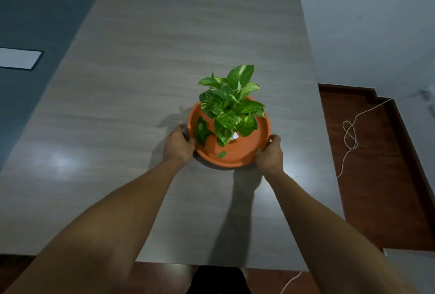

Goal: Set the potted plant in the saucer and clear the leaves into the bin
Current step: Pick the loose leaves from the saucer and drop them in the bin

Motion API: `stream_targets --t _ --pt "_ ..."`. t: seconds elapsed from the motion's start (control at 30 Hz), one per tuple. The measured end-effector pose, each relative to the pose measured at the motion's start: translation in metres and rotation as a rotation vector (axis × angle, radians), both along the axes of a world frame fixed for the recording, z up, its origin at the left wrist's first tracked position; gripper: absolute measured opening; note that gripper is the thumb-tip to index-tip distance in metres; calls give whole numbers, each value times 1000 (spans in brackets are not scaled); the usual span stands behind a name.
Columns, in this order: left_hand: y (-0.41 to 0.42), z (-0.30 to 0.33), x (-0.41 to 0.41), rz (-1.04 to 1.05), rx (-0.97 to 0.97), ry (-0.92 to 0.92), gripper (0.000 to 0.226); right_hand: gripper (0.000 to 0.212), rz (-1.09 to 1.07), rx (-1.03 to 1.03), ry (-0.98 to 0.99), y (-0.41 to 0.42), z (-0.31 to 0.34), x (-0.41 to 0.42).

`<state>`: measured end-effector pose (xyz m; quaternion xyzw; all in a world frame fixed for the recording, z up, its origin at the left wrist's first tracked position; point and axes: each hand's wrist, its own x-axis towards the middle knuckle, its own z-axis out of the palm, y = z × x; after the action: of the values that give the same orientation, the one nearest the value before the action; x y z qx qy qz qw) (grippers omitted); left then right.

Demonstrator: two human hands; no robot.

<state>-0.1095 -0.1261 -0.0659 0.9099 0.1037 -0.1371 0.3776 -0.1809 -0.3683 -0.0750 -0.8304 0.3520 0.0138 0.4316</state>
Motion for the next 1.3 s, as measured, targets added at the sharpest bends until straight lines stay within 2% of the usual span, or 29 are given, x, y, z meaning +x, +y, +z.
stream_targets --t 0.17,0.4,0.53,0.6,0.67,0.77,0.87,0.97,1.03,1.1,1.2,1.3 --pt "-1 2 2 5 -29 -21 39 37 70 -86 -47 -22 2 15" --pt "-8 0 -1 23 -5 -55 25 58 209 -96 -44 -49 -5 30" --pt "-12 -4 -13 129 -39 -20 21 46 250 -122 -45 -54 -5 33" --pt "-9 -17 -19 200 -77 9 22 37 319 -219 -65 -52 -4 29" --pt "-6 -44 -21 264 -127 46 25 39 397 -332 -78 -49 -5 20" --pt "-19 -12 -40 306 -146 65 19 32 555 -564 -107 -45 -5 5" --pt "-27 3 -57 218 1 -27 29 23 798 -647 -78 -36 0 -1" --pt "-26 3 -67 -82 240 -144 34 31 949 -591 26 -22 2 -2" --pt "-24 1 -66 -335 384 -201 38 42 956 -563 80 -7 5 0" --pt "-25 2 -62 -470 469 -209 50 52 916 -511 102 4 11 0" --pt "-45 -2 -52 -544 564 -99 58 52 862 -389 83 3 3 -1" --pt "-55 -1 -44 -551 607 -16 48 39 782 -259 148 6 4 -3"
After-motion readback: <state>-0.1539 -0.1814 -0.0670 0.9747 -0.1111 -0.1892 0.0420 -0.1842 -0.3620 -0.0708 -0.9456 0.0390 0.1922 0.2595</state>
